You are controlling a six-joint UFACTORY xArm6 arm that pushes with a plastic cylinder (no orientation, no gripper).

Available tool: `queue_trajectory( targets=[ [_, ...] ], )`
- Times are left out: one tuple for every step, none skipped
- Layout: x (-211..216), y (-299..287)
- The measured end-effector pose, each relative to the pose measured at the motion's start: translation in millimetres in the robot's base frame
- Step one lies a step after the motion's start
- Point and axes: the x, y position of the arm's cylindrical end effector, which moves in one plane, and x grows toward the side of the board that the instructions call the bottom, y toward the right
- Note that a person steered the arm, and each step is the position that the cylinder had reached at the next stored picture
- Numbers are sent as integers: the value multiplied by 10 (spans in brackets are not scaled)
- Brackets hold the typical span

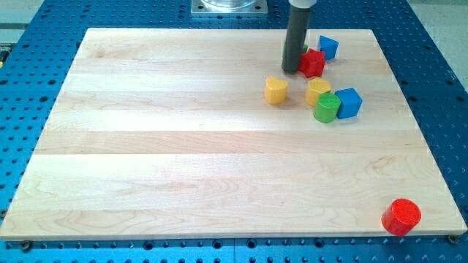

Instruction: Push the heart downwards

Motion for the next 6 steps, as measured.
queue_trajectory(
  targets=[
    [11, 232],
    [-9, 71],
    [-24, -182],
    [-80, -835],
    [-697, -470],
    [-666, -280]
  ],
)
